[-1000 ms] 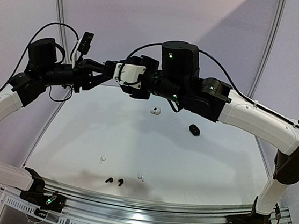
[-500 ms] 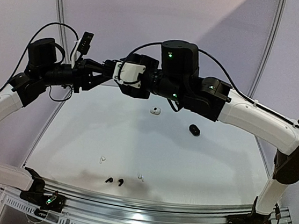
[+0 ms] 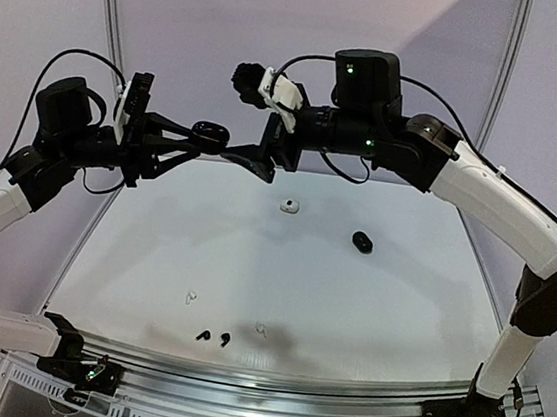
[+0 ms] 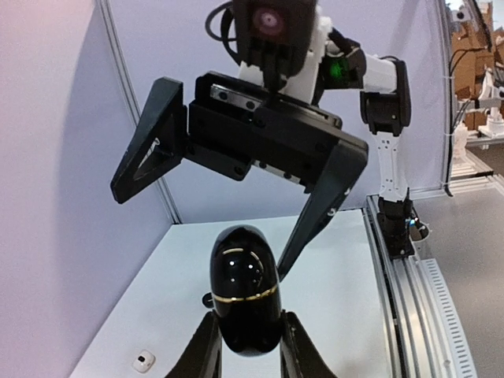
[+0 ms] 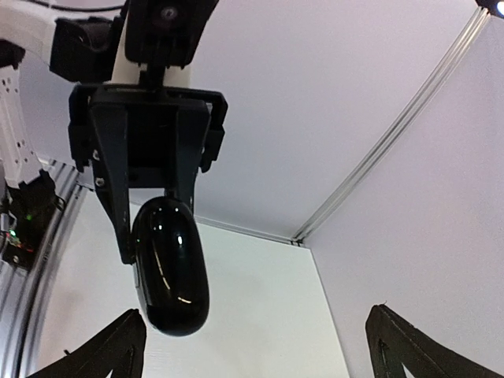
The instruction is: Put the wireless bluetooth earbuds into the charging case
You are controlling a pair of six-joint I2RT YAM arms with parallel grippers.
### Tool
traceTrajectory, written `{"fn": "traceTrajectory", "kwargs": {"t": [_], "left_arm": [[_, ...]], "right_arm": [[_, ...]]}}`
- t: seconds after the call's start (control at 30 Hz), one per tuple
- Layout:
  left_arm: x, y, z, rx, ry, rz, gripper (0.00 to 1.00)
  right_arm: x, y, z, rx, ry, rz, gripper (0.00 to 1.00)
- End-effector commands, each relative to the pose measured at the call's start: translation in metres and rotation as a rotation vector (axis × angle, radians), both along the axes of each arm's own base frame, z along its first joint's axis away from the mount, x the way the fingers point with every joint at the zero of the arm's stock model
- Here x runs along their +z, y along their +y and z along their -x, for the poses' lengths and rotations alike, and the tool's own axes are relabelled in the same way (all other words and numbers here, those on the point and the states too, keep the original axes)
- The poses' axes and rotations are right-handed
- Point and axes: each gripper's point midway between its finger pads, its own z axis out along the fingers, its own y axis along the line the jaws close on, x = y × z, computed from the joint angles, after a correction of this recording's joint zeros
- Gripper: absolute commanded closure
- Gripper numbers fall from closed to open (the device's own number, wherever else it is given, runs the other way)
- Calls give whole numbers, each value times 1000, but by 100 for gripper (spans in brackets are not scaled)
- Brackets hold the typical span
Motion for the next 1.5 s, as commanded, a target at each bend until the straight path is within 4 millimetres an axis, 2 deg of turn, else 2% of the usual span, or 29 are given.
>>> {"fn": "traceTrajectory", "kwargs": {"t": [0.0, 0.2, 0.57, 0.9, 1.13, 1.27, 1.47], "left_arm": [[-4, 2, 7, -26, -154, -35, 100], [-6, -2, 16, -60, -214, -61, 100], [-11, -6, 24, -98, -268, -97, 100], [-28, -3, 20, -79, -396, -210, 100], [-36, 0, 20, -80, -446, -261, 100], [-37, 0, 21, -84, -450, -265, 100], [-28, -1, 20, -59, -416, -218, 100]], "right_arm": [[-2, -3, 28, 111, 180, 12, 1], [-9, 6, 22, 101, 200, 21, 1], [-14, 11, -5, 5, 204, 26, 2], [-1, 0, -21, -45, 219, -12, 3], [-2, 0, -23, -43, 237, -20, 3], [-2, -1, -28, -62, 238, -24, 3], [-14, 2, -31, -67, 260, 1, 4]]}}
